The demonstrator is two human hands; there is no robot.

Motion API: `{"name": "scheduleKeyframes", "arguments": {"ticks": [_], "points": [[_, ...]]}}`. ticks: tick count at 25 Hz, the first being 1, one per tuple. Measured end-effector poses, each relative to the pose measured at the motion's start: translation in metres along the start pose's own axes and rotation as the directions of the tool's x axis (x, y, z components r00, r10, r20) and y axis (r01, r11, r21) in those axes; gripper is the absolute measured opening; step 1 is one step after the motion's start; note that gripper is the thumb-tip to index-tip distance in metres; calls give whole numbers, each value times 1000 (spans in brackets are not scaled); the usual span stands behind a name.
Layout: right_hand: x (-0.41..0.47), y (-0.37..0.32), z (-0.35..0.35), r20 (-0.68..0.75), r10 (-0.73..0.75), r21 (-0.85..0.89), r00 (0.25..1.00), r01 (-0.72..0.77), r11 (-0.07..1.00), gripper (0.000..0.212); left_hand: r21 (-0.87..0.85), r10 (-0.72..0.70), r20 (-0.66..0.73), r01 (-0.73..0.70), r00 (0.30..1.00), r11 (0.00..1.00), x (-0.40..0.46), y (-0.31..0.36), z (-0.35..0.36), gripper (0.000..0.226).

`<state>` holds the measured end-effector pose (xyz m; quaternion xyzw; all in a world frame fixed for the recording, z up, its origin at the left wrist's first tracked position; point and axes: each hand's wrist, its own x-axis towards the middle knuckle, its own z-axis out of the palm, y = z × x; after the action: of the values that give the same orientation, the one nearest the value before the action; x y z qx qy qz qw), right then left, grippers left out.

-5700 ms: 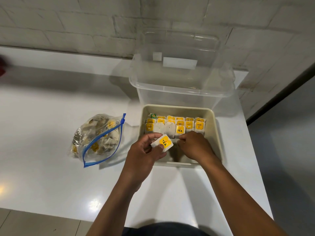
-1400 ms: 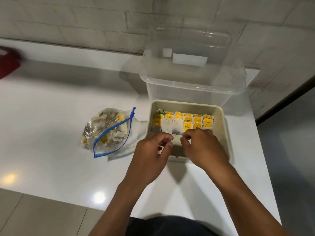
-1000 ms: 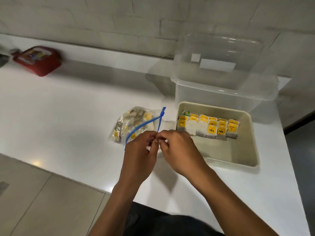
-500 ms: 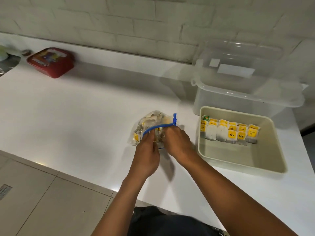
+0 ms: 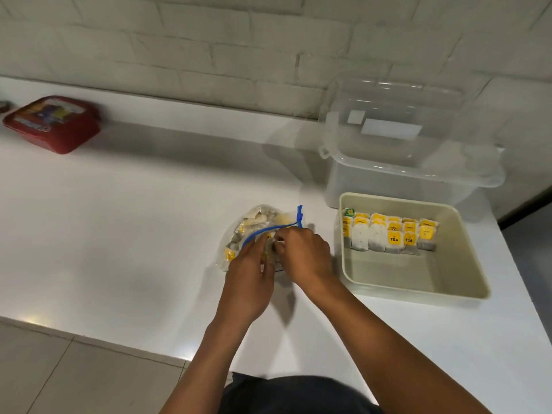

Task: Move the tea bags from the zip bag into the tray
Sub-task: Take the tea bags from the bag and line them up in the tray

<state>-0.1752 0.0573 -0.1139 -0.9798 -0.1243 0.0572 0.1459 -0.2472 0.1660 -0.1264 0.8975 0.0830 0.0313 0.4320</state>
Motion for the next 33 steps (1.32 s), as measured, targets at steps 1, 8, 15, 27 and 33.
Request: {"name": "scheduleKeyframes", "arguments": {"ticks": [1, 8, 15, 27, 33], "points": [[-3, -1, -3, -7, 20, 40, 1000, -19, 999, 20, 2, 31, -40, -31, 999, 1000, 1, 1, 0, 46], [-14, 4, -13, -24, 173, 378, 985, -151, 913, 18, -17, 4, -176, -8, 984, 1000, 13, 0, 4, 30], [-16, 7, -15, 58, 129, 613, 990, -137, 778, 21, -279, -179, -114, 141, 977, 950, 14, -1, 0, 21], [-22, 8, -13, 59, 79, 754, 995, -97, 650, 23, -553, -251, 18, 219, 968, 804, 13, 6, -6, 26], [-19, 14, -16, 36, 174, 853, 984, -121, 508, 24, -564, -287, -68, 200, 956, 801, 11, 3, -11, 30]]}}
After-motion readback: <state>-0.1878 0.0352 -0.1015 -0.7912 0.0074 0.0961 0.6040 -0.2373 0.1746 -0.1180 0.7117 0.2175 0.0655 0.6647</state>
